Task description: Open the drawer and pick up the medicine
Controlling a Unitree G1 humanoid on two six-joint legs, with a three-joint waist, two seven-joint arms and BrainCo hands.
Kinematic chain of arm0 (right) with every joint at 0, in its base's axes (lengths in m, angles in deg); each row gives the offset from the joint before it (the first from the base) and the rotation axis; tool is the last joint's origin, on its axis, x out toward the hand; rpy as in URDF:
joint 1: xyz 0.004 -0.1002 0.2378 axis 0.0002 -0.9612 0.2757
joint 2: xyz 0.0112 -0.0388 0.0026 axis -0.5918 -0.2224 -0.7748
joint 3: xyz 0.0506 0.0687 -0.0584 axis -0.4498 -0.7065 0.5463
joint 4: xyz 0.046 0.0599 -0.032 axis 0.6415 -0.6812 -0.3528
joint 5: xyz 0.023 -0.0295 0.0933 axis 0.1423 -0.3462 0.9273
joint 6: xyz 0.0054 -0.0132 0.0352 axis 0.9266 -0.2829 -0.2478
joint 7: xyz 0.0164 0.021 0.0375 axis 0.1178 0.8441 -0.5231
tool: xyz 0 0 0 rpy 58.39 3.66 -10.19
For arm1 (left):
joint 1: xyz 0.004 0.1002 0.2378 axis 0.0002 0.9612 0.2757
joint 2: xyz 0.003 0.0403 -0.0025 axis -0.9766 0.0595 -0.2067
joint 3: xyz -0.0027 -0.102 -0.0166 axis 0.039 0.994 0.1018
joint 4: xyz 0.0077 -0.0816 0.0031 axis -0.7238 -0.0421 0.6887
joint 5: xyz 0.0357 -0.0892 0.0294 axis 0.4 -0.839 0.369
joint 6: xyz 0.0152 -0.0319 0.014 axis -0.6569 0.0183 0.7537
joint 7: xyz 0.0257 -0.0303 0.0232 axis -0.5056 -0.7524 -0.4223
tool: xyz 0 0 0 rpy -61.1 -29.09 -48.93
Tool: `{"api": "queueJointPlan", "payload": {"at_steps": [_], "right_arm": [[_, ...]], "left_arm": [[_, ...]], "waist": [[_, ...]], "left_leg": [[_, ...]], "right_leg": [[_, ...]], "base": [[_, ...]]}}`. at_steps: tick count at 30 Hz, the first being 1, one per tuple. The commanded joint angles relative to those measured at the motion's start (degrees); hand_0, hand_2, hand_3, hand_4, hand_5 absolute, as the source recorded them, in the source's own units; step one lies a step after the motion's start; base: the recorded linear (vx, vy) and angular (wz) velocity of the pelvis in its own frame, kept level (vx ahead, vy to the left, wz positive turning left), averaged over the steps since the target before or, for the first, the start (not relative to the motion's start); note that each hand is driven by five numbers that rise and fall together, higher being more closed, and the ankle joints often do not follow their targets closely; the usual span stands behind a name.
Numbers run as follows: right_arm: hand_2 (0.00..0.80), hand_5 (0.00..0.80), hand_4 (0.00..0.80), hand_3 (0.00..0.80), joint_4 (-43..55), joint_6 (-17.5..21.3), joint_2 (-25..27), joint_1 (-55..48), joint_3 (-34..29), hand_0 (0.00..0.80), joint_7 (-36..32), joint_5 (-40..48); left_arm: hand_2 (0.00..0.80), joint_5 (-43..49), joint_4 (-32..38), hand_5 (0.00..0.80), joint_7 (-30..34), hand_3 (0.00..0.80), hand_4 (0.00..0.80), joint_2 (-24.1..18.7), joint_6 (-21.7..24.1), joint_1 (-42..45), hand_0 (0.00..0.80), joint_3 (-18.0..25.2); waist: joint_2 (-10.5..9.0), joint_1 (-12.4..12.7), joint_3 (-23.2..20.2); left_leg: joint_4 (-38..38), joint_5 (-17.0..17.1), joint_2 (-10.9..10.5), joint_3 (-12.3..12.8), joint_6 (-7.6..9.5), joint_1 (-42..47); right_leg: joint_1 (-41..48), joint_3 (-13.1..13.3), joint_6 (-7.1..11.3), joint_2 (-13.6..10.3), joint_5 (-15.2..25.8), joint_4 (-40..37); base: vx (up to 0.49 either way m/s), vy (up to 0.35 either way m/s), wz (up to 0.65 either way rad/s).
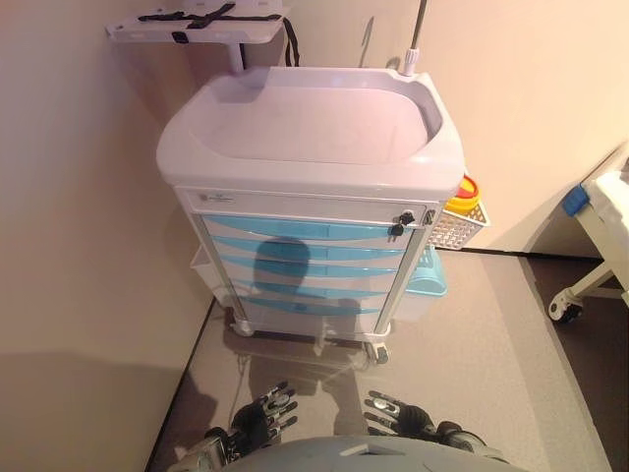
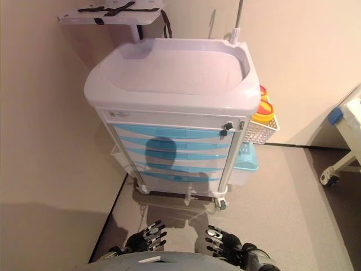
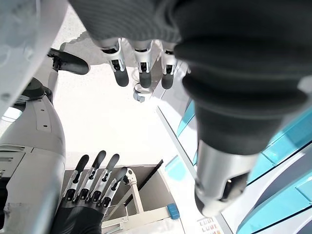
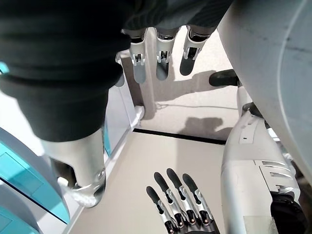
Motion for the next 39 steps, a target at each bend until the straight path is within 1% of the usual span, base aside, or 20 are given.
{"api": "queueJointPlan", "payload": {"at_steps": [1, 6, 22, 26, 30, 34, 39], "right_arm": [[0.000, 0.000, 0.000, 0.000, -1.75, 0.03, -1.44, 1.00, 1.11, 0.000, -1.90, 0.79], [0.000, 0.000, 0.000, 0.000, -1.53, -0.26, -1.44, 1.08, 1.06, 0.000, -1.76, 0.89], [0.000, 0.000, 0.000, 0.000, -1.85, 0.70, -1.51, 0.97, 0.77, 0.000, -2.10, 0.97], [0.000, 0.000, 0.000, 0.000, -2.29, 1.77, -1.52, 0.83, 0.42, 0.000, -2.38, 1.30], [0.000, 0.000, 0.000, 0.000, -1.52, 2.72, -1.25, 0.61, 0.01, 0.000, -2.70, 1.92], [0.000, 0.000, 0.000, 0.000, 0.03, 5.27, -1.15, 0.38, -0.57, 0.000, -2.51, 5.08], [0.000, 0.000, 0.000, 0.000, 4.75, 7.51, -1.45, -1.11, -1.41, 0.000, -1.89, 8.63]], "left_arm": [[0.000, -0.07, -3.43, 0.000, 0.75, 0.000, 0.000, 1.32, 1.14, -4.27, 0.000, -0.75], [0.000, -0.68, -3.16, 0.000, 2.39, 0.000, 0.000, 1.49, -0.19, -4.16, 0.000, -0.83], [0.000, -3.32, -3.60, 0.000, 1.63, 0.000, 0.000, 1.71, -1.41, -4.18, 0.000, -0.09], [0.000, -4.53, -4.14, 0.000, 1.81, 0.000, 0.000, 1.78, -1.46, -3.85, 0.000, 0.31], [0.000, -8.35, -3.75, 0.000, 1.37, 0.000, 0.000, 1.99, -2.47, -3.72, 0.000, 1.20], [0.000, -11.73, -2.49, 0.000, 1.67, 0.000, 0.000, 1.94, -4.56, -3.98, 0.000, 2.22], [0.000, -13.99, 0.23, 0.000, 2.88, 0.000, 0.000, 2.24, -4.78, -3.30, 0.000, 2.56]], "waist": [[-1.65, 0.22, 1.90], [-1.61, 0.19, 1.92], [-1.69, 0.28, 2.11], [-1.70, 0.34, 2.33], [-1.77, 0.23, 3.10], [-1.86, 0.28, 4.64], [-1.87, -0.07, 6.70]], "left_leg": [[0.46, -0.33, -3.38, -1.70, 3.12, -1.41], [0.43, -0.32, -3.42, -1.67, 3.12, -1.40], [0.46, -0.31, -3.50, -1.79, 3.17, -1.44], [0.46, -0.19, -3.39, -1.77, 3.17, -1.55], [0.58, -0.03, -3.23, -1.86, 3.16, -2.03], [1.15, 0.10, -2.97, -2.23, 3.31, -3.22], [3.96, -0.62, -2.78, -2.73, 3.75, -5.20]], "right_leg": [[3.00, -1.63, 2.32, -1.95, -2.55, 3.27], [3.01, -1.58, 2.26, -1.96, -2.51, 3.22], [3.03, -1.64, 2.30, -2.12, -2.53, 3.38], [2.93, -1.74, 2.33, -2.18, -2.47, 3.46], [2.24, -1.55, 2.37, -2.27, -2.53, 4.02], [0.78, -1.23, 2.23, -2.43, -3.04, 5.63], [-1.61, -0.77, 1.74, -2.67, -4.45, 9.40]], "base": [[0.000, 0.000, 0.00], [0.000, 0.000, 0.00], [0.000, 0.000, 0.00], [0.000, 0.000, 0.00], [0.000, 0.000, 0.00], [0.000, 0.000, 0.00], [0.031, 0.018, 0.05]]}}
